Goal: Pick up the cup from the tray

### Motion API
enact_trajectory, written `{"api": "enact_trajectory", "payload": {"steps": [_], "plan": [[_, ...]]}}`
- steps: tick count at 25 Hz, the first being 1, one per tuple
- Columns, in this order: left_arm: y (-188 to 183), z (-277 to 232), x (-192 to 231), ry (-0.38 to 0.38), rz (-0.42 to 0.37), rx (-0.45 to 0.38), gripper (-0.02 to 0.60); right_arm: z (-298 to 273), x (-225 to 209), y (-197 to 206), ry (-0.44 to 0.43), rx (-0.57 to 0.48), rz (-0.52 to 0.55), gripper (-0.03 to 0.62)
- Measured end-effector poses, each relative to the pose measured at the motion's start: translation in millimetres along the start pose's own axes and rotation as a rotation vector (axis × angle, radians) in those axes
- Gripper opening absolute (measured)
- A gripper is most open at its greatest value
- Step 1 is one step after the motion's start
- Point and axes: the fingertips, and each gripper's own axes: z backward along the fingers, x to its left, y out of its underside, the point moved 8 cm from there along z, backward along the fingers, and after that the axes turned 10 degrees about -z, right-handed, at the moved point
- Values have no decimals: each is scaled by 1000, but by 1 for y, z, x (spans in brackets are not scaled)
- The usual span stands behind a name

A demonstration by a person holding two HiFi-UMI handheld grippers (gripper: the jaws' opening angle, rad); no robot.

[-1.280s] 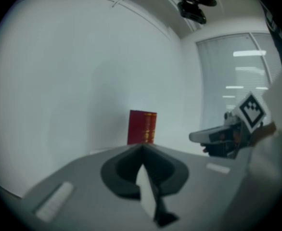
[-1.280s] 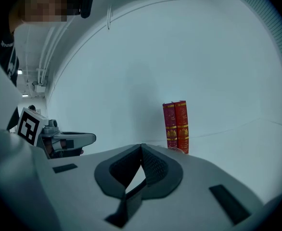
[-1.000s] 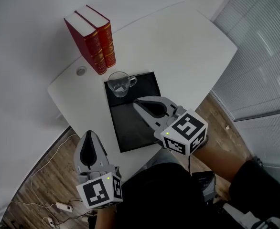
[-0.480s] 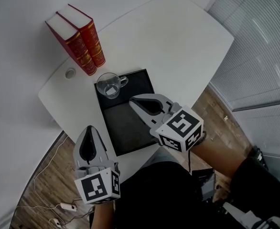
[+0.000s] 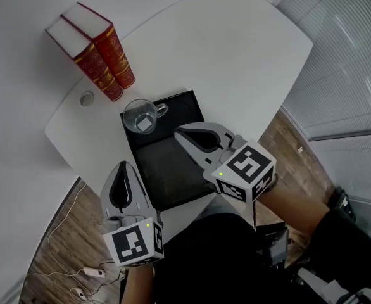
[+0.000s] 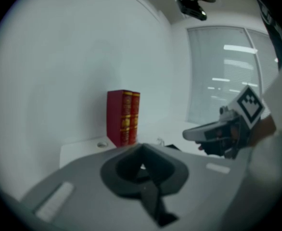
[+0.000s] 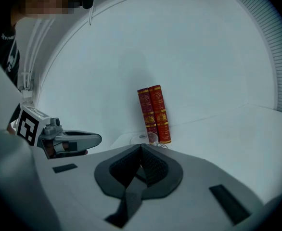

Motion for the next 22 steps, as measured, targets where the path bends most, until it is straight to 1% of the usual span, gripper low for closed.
{"api": "enact_trajectory", "payload": {"steps": [3,10,11,16,22], "plan": [[1,-10,-4,14,-5,-1,3,-1,-8,1,9,2,-11,14],[3,-30,-11,19,-25,13,9,-1,-23,-1,23,0,-35,14],[3,-33,-13,26,-28,16,26,0,-25,-1,24,0,-37,14],[5,-41,-18,49,-36,26,37,1,-36,3,35,8,-53,14],[10,-50,-21,58,-50,48,95,1,-42,7,34,12,-67,14]]}}
